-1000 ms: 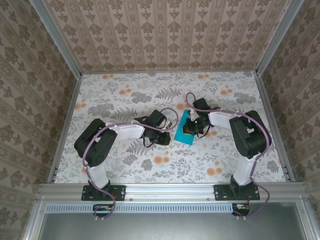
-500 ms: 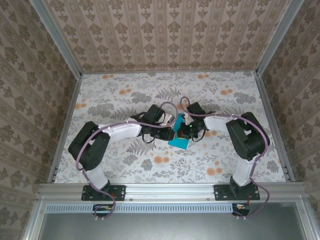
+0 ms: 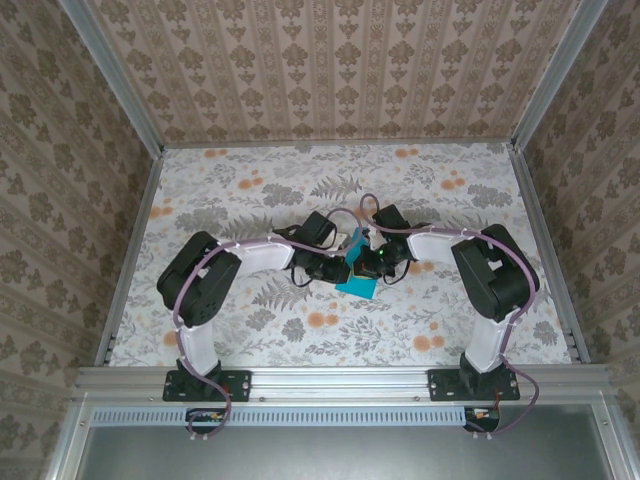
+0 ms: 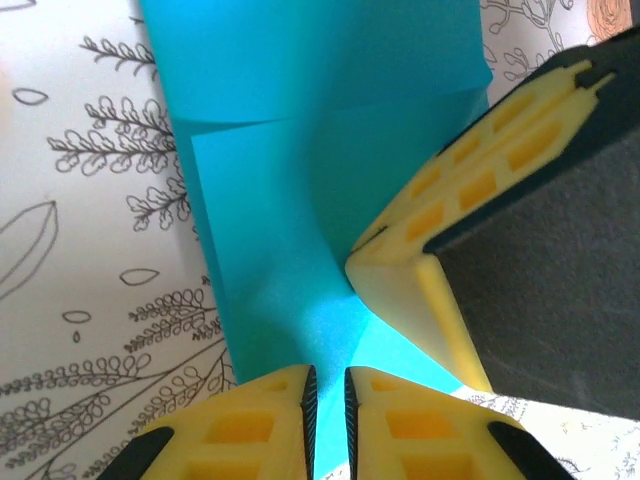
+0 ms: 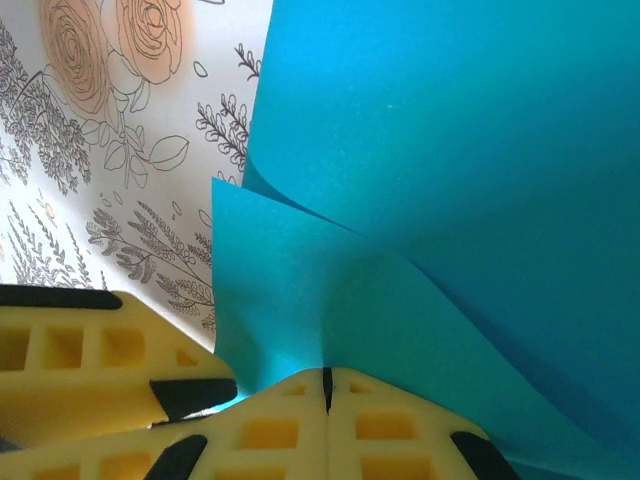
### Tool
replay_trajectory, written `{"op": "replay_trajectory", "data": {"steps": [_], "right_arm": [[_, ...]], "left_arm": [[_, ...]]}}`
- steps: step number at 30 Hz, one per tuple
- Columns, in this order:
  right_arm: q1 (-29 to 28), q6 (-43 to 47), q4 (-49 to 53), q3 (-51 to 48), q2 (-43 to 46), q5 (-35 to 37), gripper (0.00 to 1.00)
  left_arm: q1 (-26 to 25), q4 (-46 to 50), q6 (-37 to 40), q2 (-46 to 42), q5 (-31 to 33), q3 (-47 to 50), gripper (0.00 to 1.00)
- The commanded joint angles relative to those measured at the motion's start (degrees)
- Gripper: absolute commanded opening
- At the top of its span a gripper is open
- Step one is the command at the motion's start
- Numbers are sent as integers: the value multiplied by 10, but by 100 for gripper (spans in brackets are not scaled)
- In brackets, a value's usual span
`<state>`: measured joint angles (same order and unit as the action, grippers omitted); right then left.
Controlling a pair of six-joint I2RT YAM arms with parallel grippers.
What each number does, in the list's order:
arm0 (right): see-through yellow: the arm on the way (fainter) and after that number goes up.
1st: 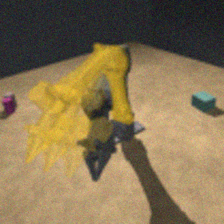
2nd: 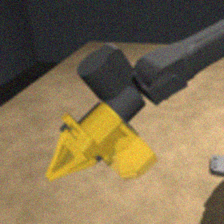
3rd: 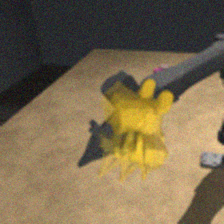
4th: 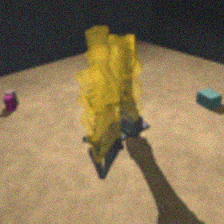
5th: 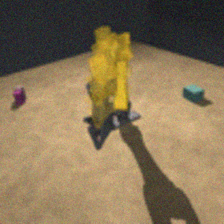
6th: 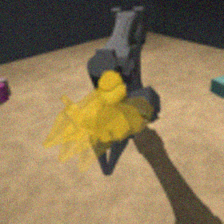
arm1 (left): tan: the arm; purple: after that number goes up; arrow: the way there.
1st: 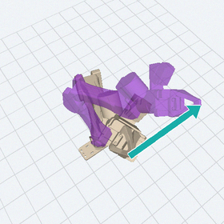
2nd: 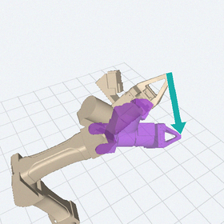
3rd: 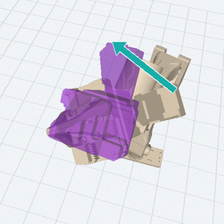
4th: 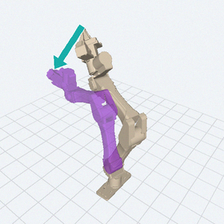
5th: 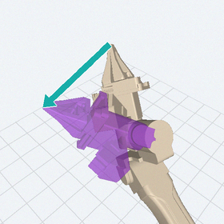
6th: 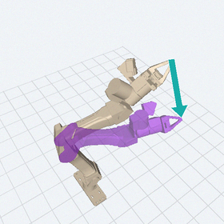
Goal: Fold a paper plane with a square sheet of paper (fold left side to right side)
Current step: Fold the triangle a second time at the center of the table.
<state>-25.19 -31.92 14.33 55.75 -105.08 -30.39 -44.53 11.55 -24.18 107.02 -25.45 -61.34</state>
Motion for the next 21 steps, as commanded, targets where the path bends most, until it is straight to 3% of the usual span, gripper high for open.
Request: {"op": "replay_trajectory", "data": {"steps": [1,14,21], "right_arm": [[-6,-6,28,-2,-2,7,5],[-5,2,48,18,47,3,3],[-6,-6,36,9,31,-2,2]], "left_arm": [[3,32,21,8,16,-11,18],[-30,99,41,24,84,-19,17],[-44,124,41,34,113,-31,16]]}}
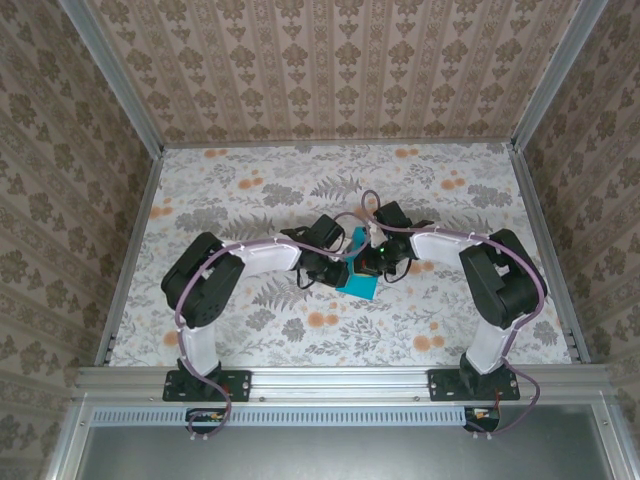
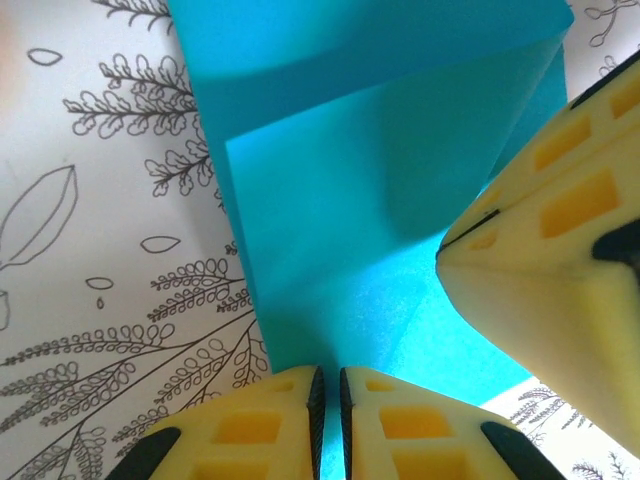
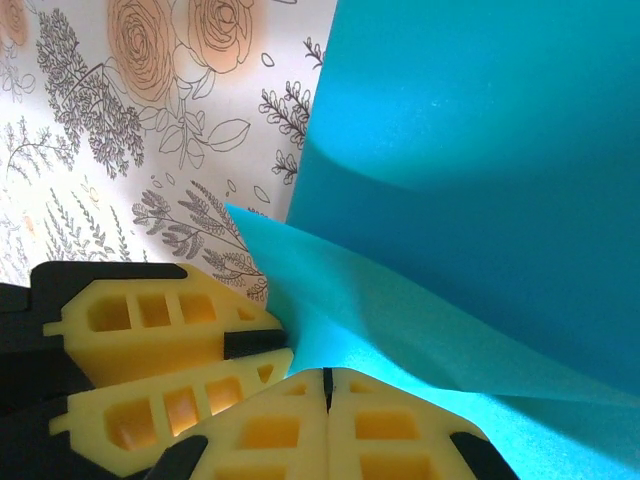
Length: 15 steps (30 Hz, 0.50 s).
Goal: Fold a paper plane with a square sheet of paper (fold left side to right side)
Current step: Fold the triangle a second time at the center of the table.
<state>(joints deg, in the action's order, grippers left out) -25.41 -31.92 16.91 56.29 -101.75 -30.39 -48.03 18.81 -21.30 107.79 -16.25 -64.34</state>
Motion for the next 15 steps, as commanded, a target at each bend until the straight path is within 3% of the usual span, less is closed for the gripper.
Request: {"op": "replay_trajectory", "data": {"steps": [1,15], "right_arm": [[-3,-7,10,5,-7,-3,2],[-2,19,60,19,-37,32,2]], "left_arm": [[-9,52,13,27,22,-2,16],[-9,71,12,38,37,-8,15]]}}
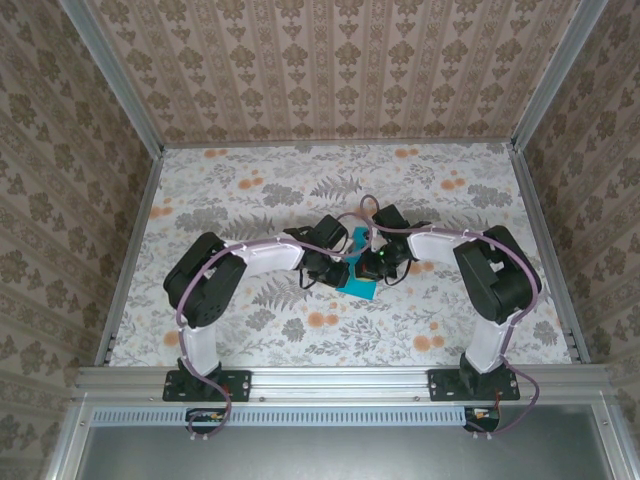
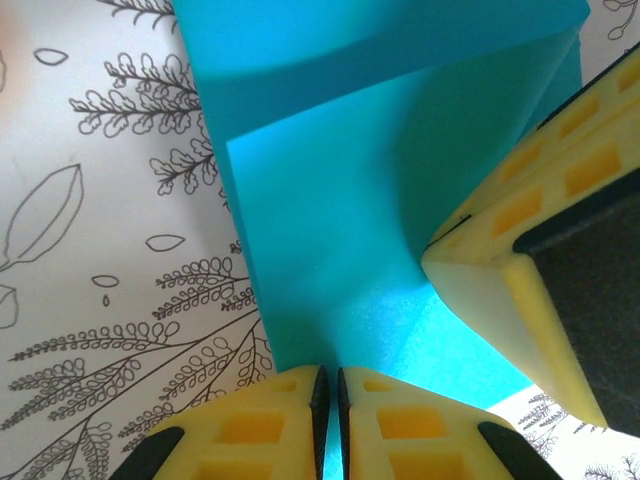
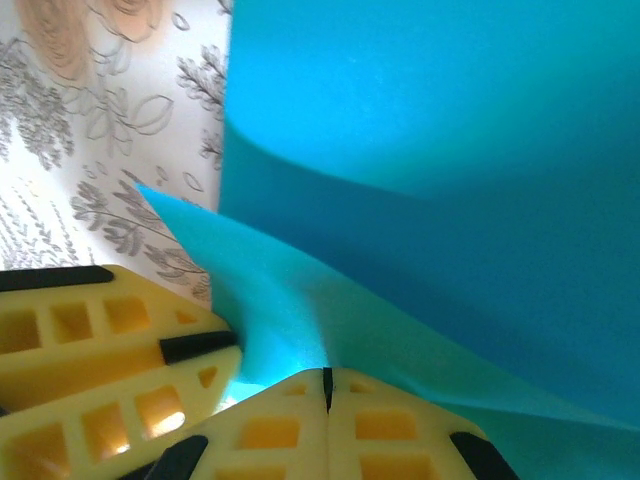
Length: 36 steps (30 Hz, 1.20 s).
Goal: Fold a paper plane with a square sheet of paper (fold left side to right side)
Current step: Fold the triangle a second time at the center of the table.
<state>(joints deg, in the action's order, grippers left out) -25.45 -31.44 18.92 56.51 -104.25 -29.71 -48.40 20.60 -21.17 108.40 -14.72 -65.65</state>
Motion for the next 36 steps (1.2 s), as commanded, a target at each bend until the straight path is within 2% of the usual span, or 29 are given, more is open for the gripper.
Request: {"op": "replay_trajectory", "data": {"steps": [1,16,36], "right_arm": [[-1,18,46,20,-12,32,2],[32,42,81,36,-10,59,2],[125,96,115,53,-11,70,2]], "left_arm": [[-6,56,10,32,25,6,15],[-6,57,11,33,34,9,14],[-6,52,13,30,31,10,15]]}}
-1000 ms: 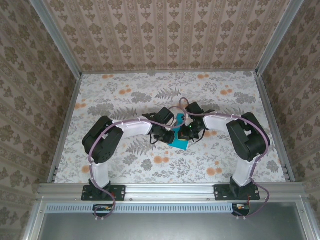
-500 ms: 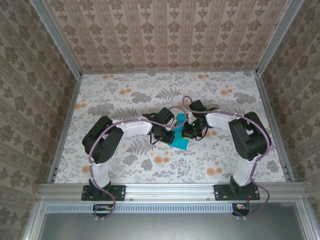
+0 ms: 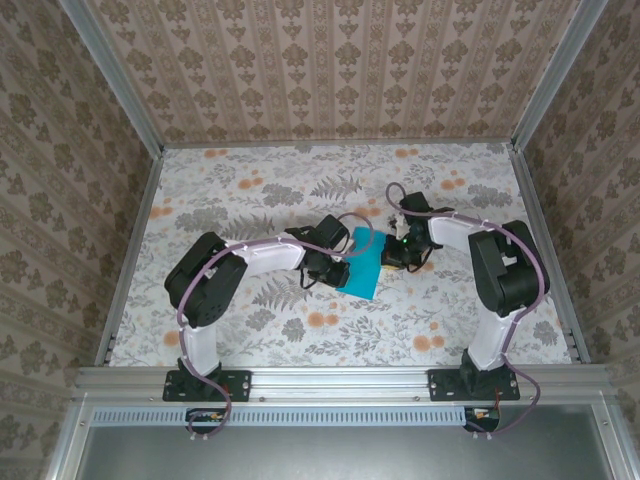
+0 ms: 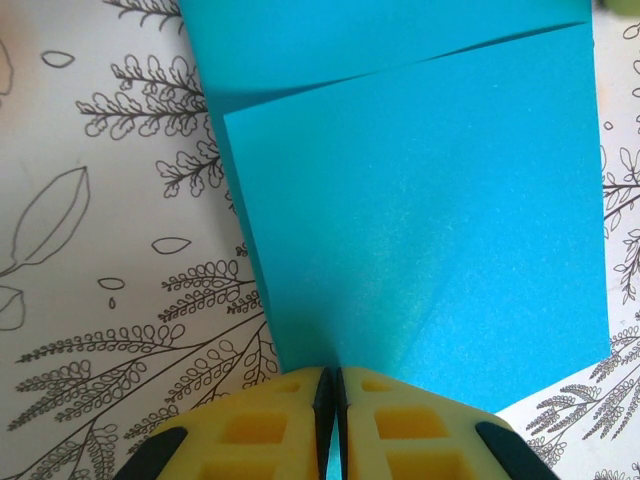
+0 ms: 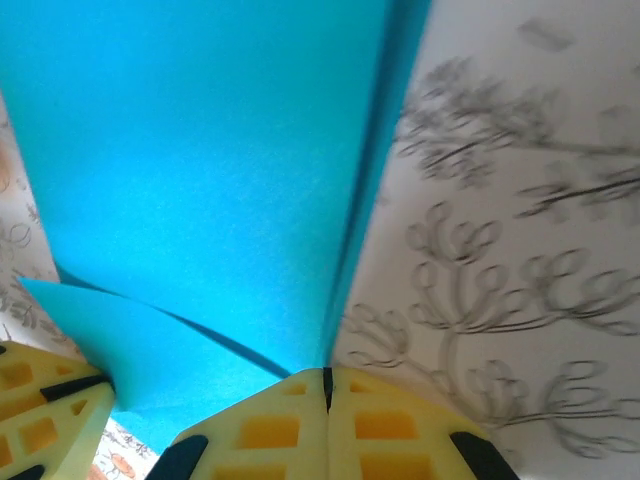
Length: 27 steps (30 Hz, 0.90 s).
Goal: Fold a paper plane with a square sheet of paper (fold left side to right side)
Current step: Fold the triangle a second time at the center of the table.
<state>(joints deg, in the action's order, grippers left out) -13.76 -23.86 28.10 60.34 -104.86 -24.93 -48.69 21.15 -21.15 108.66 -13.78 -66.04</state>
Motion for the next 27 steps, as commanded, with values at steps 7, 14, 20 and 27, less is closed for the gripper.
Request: {"op": "replay_trajectory", "data": {"steps": [7,14,20,27], "right_arm": [[-11,-5,2,-11,60,-31,3],[-79,-51,-50,-9,14,-65,3],[-88,-44,-24,13,-30,-41,3],[-88,-29,-2,14,-48,-19,3]], "left_arm": [[-3,40,13,18,17,13,15],[-4,41,12,16,18,12,15],[-3,45,15,2,9,-4,15],[0,16,9,-43,-48,-15,16]]}}
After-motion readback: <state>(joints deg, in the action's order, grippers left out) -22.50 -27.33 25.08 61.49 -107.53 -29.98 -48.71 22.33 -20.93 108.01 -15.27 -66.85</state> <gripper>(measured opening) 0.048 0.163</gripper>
